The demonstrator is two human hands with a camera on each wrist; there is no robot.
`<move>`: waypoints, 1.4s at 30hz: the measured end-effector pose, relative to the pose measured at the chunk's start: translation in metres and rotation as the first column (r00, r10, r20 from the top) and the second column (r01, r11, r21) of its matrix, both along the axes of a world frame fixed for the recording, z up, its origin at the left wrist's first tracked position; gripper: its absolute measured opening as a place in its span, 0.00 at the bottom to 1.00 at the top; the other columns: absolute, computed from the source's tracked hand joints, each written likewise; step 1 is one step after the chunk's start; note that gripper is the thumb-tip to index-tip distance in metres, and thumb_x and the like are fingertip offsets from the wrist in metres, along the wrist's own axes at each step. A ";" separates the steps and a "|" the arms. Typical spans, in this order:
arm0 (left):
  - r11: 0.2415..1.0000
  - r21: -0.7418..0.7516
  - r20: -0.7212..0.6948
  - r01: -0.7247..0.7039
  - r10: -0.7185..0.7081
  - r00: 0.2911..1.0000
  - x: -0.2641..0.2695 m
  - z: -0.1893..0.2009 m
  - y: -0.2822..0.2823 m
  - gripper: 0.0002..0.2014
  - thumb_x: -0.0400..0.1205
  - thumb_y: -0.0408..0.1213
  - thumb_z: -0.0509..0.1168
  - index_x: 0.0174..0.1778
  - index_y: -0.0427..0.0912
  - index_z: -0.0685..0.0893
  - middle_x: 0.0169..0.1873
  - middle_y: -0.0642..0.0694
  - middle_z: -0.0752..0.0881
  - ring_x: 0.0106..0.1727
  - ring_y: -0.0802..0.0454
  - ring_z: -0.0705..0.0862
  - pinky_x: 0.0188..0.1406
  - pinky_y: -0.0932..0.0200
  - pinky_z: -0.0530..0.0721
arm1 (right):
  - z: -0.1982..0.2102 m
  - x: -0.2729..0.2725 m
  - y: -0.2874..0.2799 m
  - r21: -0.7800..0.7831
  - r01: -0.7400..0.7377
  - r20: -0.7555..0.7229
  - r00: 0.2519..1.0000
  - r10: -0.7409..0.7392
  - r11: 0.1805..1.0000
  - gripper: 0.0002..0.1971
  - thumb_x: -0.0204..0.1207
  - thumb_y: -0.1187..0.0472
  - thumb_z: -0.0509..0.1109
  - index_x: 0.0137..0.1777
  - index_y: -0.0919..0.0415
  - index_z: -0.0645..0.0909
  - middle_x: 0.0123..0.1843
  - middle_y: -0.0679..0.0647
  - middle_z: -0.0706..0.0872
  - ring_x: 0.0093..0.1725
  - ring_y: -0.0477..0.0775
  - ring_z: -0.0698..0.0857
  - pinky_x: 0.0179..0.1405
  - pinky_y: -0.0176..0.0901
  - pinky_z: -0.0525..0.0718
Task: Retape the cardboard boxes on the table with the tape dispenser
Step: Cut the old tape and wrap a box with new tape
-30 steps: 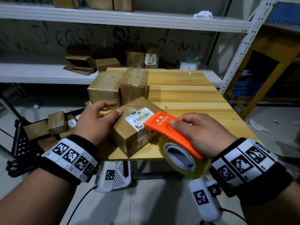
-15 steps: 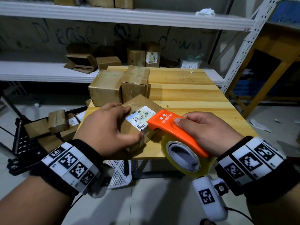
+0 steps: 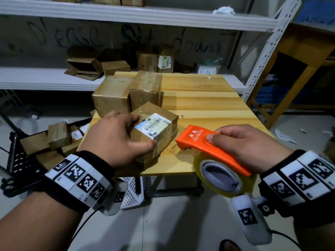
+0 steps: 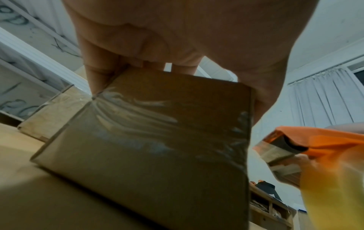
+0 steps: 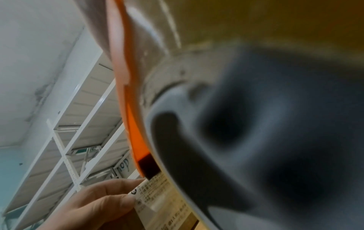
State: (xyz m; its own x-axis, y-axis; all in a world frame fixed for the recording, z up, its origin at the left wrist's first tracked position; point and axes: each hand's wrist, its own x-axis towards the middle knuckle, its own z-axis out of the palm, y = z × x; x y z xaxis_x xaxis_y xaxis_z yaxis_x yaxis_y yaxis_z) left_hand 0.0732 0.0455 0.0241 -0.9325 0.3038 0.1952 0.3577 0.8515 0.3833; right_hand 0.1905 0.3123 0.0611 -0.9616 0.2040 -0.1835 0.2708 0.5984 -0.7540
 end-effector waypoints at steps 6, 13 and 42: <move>1.000 0.001 0.003 -0.010 0.010 1.000 0.000 -0.001 0.001 0.54 0.55 0.80 0.63 0.76 0.53 0.84 0.64 0.49 0.85 0.62 0.48 0.85 0.56 0.52 0.83 | 0.005 0.006 0.008 -0.007 0.005 0.041 0.999 -0.004 1.000 0.18 0.77 0.36 0.71 0.43 0.49 0.92 0.38 0.54 0.95 0.37 0.57 0.94 0.52 0.61 0.91; 1.000 -0.002 0.001 -0.013 0.013 1.000 0.005 0.000 0.005 0.55 0.56 0.80 0.63 0.77 0.52 0.83 0.65 0.48 0.85 0.61 0.46 0.85 0.57 0.48 0.86 | 0.007 0.014 0.013 0.031 0.017 0.049 0.999 -0.018 0.999 0.19 0.79 0.36 0.71 0.42 0.49 0.93 0.37 0.52 0.95 0.36 0.54 0.94 0.48 0.54 0.90; 0.996 -0.085 -0.012 -0.007 0.006 1.000 0.008 -0.001 0.009 0.49 0.65 0.77 0.67 0.79 0.52 0.78 0.68 0.43 0.81 0.66 0.41 0.83 0.63 0.47 0.84 | 0.029 -0.063 -0.042 0.794 -0.282 0.347 0.938 -0.019 0.539 0.21 0.83 0.37 0.68 0.40 0.54 0.83 0.37 0.52 0.85 0.35 0.52 0.81 0.31 0.43 0.73</move>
